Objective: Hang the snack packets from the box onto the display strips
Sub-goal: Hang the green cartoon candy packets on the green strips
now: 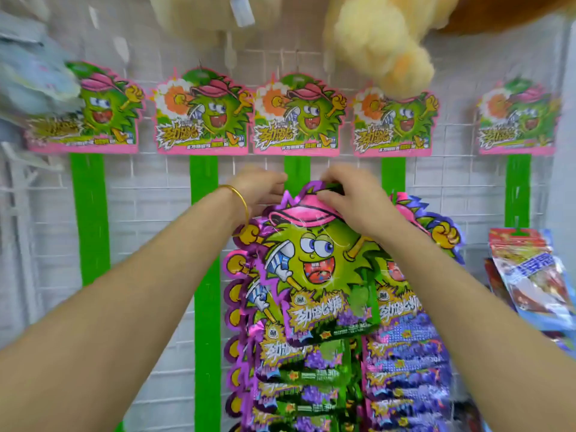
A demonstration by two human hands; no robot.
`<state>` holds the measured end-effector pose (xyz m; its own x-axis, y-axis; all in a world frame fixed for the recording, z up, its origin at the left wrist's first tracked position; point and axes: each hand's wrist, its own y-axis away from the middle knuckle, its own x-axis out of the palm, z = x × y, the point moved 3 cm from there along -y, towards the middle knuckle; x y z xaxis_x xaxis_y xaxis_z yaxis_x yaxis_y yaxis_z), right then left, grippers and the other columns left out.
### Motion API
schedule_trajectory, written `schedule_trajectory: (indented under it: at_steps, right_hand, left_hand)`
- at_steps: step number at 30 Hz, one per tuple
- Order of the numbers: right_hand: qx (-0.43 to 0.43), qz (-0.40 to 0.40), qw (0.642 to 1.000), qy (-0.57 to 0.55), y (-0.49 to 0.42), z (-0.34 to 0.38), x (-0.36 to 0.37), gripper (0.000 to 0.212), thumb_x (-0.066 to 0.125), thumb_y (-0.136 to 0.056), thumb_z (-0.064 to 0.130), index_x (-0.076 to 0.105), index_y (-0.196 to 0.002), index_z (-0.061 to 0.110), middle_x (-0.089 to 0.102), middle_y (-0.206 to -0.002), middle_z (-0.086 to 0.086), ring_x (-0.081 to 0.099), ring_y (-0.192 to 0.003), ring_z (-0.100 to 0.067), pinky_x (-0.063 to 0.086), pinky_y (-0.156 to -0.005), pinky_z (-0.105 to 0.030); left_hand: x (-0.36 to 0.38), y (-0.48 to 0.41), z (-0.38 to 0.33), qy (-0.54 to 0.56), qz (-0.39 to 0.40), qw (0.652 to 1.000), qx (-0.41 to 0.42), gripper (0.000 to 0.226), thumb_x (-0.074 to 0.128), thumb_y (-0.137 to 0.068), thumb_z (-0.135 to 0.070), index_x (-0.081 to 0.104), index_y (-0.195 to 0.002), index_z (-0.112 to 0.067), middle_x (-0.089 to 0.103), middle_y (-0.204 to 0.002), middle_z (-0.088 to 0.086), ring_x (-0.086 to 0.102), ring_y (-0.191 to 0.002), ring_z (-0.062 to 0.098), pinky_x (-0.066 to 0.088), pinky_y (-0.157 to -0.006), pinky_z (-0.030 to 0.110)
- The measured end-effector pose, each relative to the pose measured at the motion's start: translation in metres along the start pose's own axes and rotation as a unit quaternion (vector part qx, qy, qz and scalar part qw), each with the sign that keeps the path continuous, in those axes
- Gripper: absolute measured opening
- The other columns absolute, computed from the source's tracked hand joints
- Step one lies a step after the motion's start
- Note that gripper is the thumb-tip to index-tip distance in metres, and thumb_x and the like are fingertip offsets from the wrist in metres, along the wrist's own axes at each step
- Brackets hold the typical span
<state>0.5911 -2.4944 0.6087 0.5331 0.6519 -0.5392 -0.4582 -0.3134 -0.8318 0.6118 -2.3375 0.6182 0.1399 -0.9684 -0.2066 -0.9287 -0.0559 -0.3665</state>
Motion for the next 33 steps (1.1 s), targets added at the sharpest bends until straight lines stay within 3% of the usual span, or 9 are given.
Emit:
schedule_trajectory:
  at_steps: [6,11,14,16,19,21,26,30,33]
  right_hand:
    - [0.028,-0.047,0.999,0.0,-0.025,0.002,0.018,0.018,0.06,-0.087,0.017,0.056,-0.099,0.004,0.062,-0.098,-0.016,0.055,-0.091,-0.031,0.037,-0.071,-0.034]
    - [0.039,-0.054,0.998,0.019,-0.032,0.007,0.023,0.016,0.057,-0.089,0.017,0.051,-0.098,0.006,0.06,-0.096,-0.015,0.054,-0.089,-0.033,0.045,-0.075,-0.042]
    - [0.039,-0.053,0.997,0.035,-0.031,0.007,0.025,0.015,0.058,-0.088,0.016,0.05,-0.096,0.005,0.059,-0.095,-0.016,0.054,-0.088,-0.034,0.045,-0.074,-0.042]
    - [0.047,-0.047,0.997,0.028,-0.03,0.006,0.026,0.016,0.058,-0.088,0.015,0.05,-0.097,0.005,0.06,-0.096,-0.017,0.055,-0.087,-0.034,0.045,-0.073,-0.041]
    - [0.048,-0.036,0.998,0.031,-0.029,0.005,0.026,0.016,0.058,-0.087,0.014,0.051,-0.097,0.004,0.06,-0.096,-0.017,0.055,-0.088,-0.033,0.041,-0.07,-0.037]
    - [0.058,-0.03,0.997,0.033,-0.026,0.004,0.027,0.015,0.059,-0.087,0.014,0.052,-0.095,0.004,0.059,-0.093,-0.016,0.054,-0.088,-0.032,0.036,-0.067,-0.034]
    - [0.08,-0.008,0.997,0.009,-0.016,-0.001,0.03,0.016,0.06,-0.087,0.016,0.053,-0.095,0.004,0.049,-0.085,-0.007,0.052,-0.087,-0.029,0.029,-0.064,-0.03]
    - [0.096,0.01,0.995,0.002,-0.008,-0.003,0.035,0.02,0.06,-0.087,0.018,0.054,-0.098,0.002,0.059,-0.096,-0.018,0.053,-0.09,-0.031,0.033,-0.067,-0.032]
    - [0.108,0.013,0.994,0.006,-0.002,-0.005,0.037,0.022,0.061,-0.087,0.02,0.051,-0.098,0.002,0.057,-0.099,-0.017,0.052,-0.091,-0.031,0.035,-0.07,-0.034]
  left_hand:
    - [-0.006,0.004,-0.015,-0.049,0.035,0.998,-0.025,0.029,0.039,-0.096,-0.019,0.049,-0.069,-0.015,0.051,-0.052,-0.003,0.046,-0.042,0.006,0.038,-0.041,0.014]
    - [-0.008,0.001,-0.014,-0.058,-0.004,0.998,-0.033,0.023,0.039,-0.095,-0.021,0.047,-0.074,-0.018,0.049,-0.082,0.001,0.043,-0.07,0.007,0.035,-0.056,0.023]
    - [-0.006,0.002,-0.012,-0.025,0.001,0.999,-0.037,0.022,0.038,-0.097,-0.023,0.056,-0.099,-0.011,0.056,-0.111,0.008,0.052,-0.098,0.016,0.039,-0.082,0.028]
    - [-0.007,0.003,-0.012,-0.031,0.007,0.999,-0.037,0.029,0.037,-0.097,-0.023,0.054,-0.114,-0.007,0.057,-0.117,0.011,0.052,-0.106,0.021,0.038,-0.088,0.03]
    - [-0.007,0.007,-0.013,-0.023,0.039,0.998,-0.042,0.028,0.034,-0.097,-0.023,0.056,-0.086,-0.01,0.066,-0.079,0.008,0.054,-0.076,0.018,0.042,-0.066,0.029]
    - [-0.006,0.008,-0.013,-0.016,0.05,0.998,-0.044,0.033,0.033,-0.098,-0.023,0.055,-0.076,-0.014,0.063,-0.057,0.0,0.049,-0.066,0.015,0.039,-0.06,0.024]
    - [-0.004,0.012,-0.013,-0.036,0.059,0.997,-0.032,0.03,0.033,-0.097,-0.021,0.058,-0.084,-0.013,0.059,-0.077,0.001,0.046,-0.061,0.01,0.043,-0.046,0.012]
    - [-0.007,0.013,-0.007,-0.06,0.009,0.998,-0.013,0.02,0.047,-0.09,-0.008,0.057,-0.107,-0.005,0.059,-0.086,0.008,0.053,-0.059,0.009,0.042,-0.053,0.02]
    - [-0.01,0.019,-0.001,-0.13,-0.033,0.989,0.062,0.035,0.054,-0.082,0.002,0.052,-0.117,-0.002,0.061,-0.098,0.014,0.057,-0.073,0.015,0.05,-0.069,0.027]
